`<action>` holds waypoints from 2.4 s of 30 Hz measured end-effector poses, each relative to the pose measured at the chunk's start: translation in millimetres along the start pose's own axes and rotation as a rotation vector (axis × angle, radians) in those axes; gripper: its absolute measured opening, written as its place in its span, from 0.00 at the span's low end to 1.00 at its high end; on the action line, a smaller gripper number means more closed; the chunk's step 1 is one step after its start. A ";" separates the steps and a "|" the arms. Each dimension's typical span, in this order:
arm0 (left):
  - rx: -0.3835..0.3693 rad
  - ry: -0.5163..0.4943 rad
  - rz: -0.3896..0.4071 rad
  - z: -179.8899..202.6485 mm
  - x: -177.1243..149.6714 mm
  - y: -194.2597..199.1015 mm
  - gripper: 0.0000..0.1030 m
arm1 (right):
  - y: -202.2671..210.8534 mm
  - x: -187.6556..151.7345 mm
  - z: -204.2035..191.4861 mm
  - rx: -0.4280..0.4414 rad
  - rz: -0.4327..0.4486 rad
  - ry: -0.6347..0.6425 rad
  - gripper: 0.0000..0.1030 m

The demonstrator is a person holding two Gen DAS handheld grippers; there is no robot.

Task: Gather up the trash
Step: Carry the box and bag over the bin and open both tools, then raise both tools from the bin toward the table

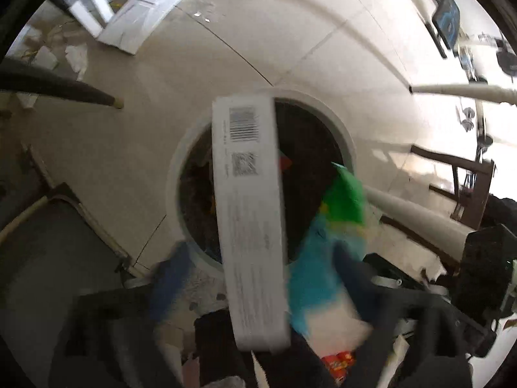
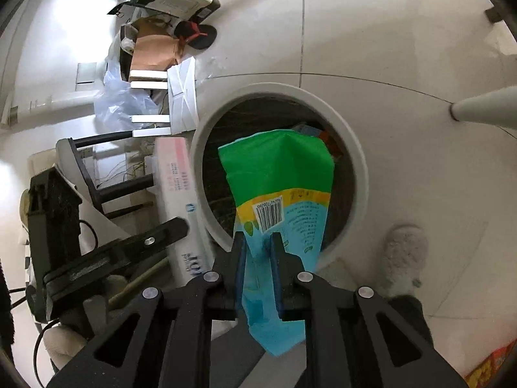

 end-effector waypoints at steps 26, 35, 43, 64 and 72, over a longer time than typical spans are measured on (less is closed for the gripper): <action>0.357 -0.099 0.161 32.0 -94.2 101.7 0.96 | 82.0 -65.4 -43.5 -0.527 0.193 0.271 1.00; 0.356 -0.115 0.168 56.3 -137.9 177.6 0.96 | 159.3 -112.7 -75.7 -0.529 0.191 0.298 1.00; 0.350 -0.128 0.199 82.9 -179.4 265.4 0.96 | 251.7 -165.4 -120.8 -0.487 0.191 0.294 1.00; 0.457 -0.204 0.426 163.0 -154.0 430.5 0.96 | 456.0 -160.5 -200.8 -0.269 0.365 0.114 1.00; 0.482 -0.234 0.433 252.8 -48.9 409.6 0.97 | 539.9 -23.9 -103.0 -0.250 0.448 -0.225 1.00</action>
Point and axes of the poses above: each gripper's, at about its wrist camera, not at the fingertips, and y roughly against the way its jaws point, z to its right, x to its top, the point moved 4 cm from there along -y, roughly the way its jaws point, and after that the axes turned 6 degrees about -y, right-handed, at the moved point
